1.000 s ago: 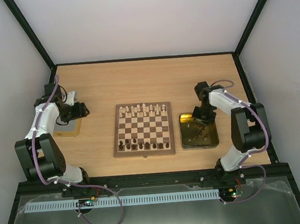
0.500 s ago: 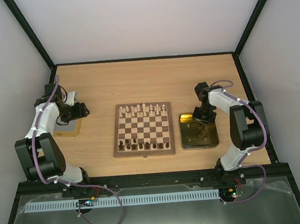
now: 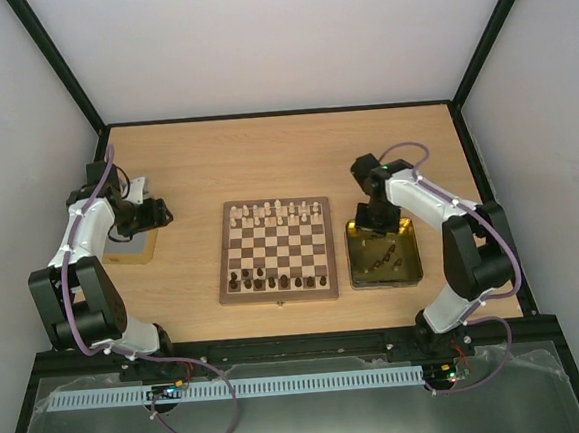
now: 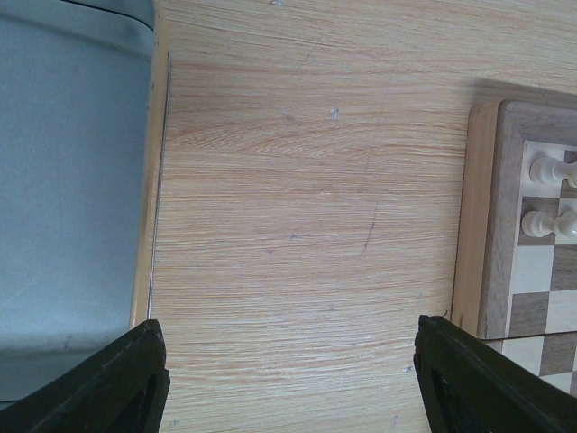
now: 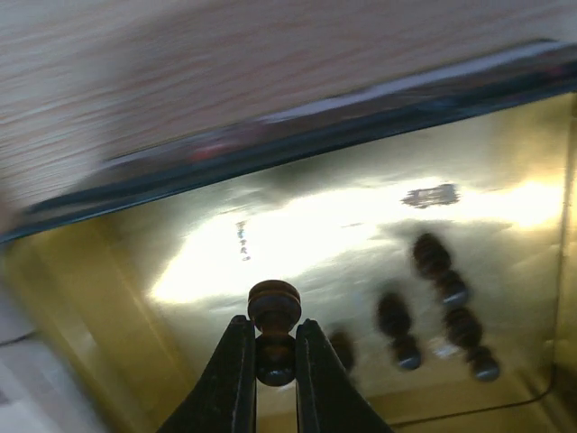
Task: Set up the chess pieces on the board
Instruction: Pick up the chess piece from the storage box, then place the chess piece on the chessboard.
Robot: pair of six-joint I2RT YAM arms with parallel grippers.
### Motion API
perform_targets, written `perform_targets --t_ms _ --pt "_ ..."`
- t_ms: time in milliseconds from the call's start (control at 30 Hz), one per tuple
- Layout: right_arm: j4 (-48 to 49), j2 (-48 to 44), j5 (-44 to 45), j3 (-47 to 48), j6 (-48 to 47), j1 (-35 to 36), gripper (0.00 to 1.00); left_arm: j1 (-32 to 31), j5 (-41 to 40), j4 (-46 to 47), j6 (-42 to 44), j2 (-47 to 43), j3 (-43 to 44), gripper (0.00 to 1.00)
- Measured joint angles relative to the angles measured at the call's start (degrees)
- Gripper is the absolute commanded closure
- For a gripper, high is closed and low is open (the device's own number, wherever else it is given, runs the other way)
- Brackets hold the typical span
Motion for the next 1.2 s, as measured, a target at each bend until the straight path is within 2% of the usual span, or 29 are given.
perform_targets --t_ms 267,433,567,900,1200 --pt "-6.5 2.1 2.3 17.2 3.7 17.9 0.95 0.0 0.0 0.0 0.0 0.0 0.0 0.25" --pt "-9.2 9.1 2.1 26.9 5.3 27.6 0.95 0.0 0.1 0.0 0.0 0.1 0.0 0.25" --pt "-10.2 16.0 1.5 31.9 5.6 32.7 0.95 0.0 0.2 0.0 0.0 0.1 0.0 0.25" --pt "-10.3 24.6 -1.1 36.3 5.6 37.2 0.95 0.0 0.2 0.0 0.0 0.1 0.0 0.25" --pt "-10.1 25.8 -2.4 36.5 5.6 38.6 0.94 0.0 0.2 0.0 0.0 0.1 0.0 0.25"
